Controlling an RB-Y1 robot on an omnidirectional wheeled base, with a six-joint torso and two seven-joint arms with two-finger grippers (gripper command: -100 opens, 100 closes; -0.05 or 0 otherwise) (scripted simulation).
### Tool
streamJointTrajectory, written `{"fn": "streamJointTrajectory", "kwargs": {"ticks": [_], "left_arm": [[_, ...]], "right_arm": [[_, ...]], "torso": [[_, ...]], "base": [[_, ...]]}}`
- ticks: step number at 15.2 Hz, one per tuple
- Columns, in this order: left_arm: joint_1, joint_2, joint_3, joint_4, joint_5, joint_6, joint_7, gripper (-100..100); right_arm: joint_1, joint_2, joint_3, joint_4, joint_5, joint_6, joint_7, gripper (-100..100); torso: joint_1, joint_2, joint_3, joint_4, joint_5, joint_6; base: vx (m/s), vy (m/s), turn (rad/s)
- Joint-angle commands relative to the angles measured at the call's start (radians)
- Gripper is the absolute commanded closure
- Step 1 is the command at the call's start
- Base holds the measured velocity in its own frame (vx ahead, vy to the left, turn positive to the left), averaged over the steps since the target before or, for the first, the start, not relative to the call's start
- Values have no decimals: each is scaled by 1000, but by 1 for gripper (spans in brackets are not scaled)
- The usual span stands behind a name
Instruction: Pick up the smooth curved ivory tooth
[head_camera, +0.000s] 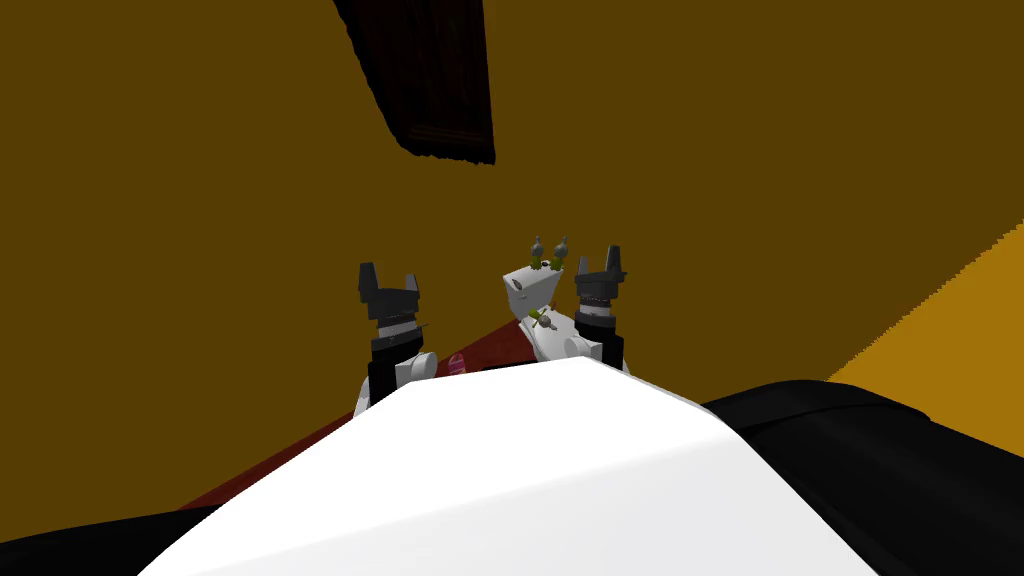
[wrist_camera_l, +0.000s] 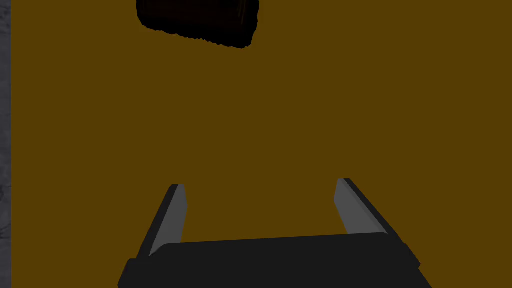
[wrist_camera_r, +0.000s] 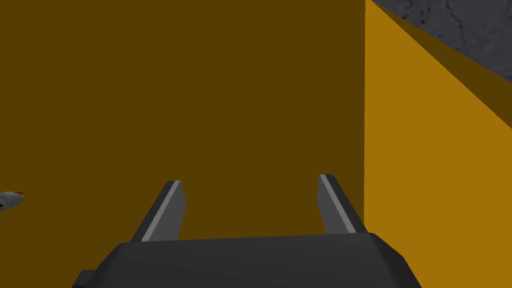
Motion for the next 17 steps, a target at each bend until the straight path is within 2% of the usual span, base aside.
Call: {"fn": "streamJointTrajectory", "kwargs": {"ticks": [1, 4, 5, 6, 7, 8, 9, 10, 11, 12, 17], "left_arm": [[0, 0, 0, 0, 0, 0, 0, 0], [0, 0, 0, 0, 0, 0, 0, 0], [0, 0, 0, 0, 0, 0, 0, 0], [0, 0, 0, 0, 0, 0, 0, 0], [0, 0, 0, 0, 0, 0, 0, 0], [0, 0, 0, 0, 0, 0, 0, 0], [0, 0, 0, 0, 0, 0, 0, 0], [0, 0, 0, 0, 0, 0, 0, 0], [0, 0, 0, 0, 0, 0, 0, 0], [0, 0, 0, 0, 0, 0, 0, 0], [0, 0, 0, 0, 0, 0, 0, 0]], "right_arm": [[1, -41, 2, 3, 4, 6, 0, -100], [5, -103, 6, 11, 14, 22, 0, -100], [5, -107, 6, 11, 14, 22, 0, -100], [7, -143, 9, 16, 22, 32, -1, -100], [7, -144, 9, 16, 22, 32, -1, -100], [10, -179, 13, 22, 30, 45, -1, -100], [10, -182, 13, 22, 30, 45, -1, -100], [13, -217, 17, 29, 39, 59, -1, -100], [13, -221, 17, 29, 39, 59, -1, -100], [16, -254, 21, 37, 50, 75, -2, -100], [24, -349, 31, 55, 74, 112, -2, -100]], "torso": [[0, 0, 0, 0, 0, 0], [1, -1, -1, 0, 0, 0], [1, -1, -1, 0, 0, 0], [2, -1, -1, 0, 0, 0], [2, -2, -1, 0, 0, 0], [2, -2, -1, 0, 0, 0], [2, -2, -1, 0, 0, 0], [2, -2, -1, 0, 0, 0], [2, -2, -1, -1, 0, 0], [2, -3, -1, -1, 0, 0], [4, -3, -2, -1, 1, 0]], "base": [[5, 7, 14], [19, 23, 20], [22, 28, 13], [25, 30, 27], [24, 29, 21], [26, 34, 29], [27, 32, 23], [35, 32, 39], [36, 33, 30], [35, 43, 35], [41, 50, 36]]}}
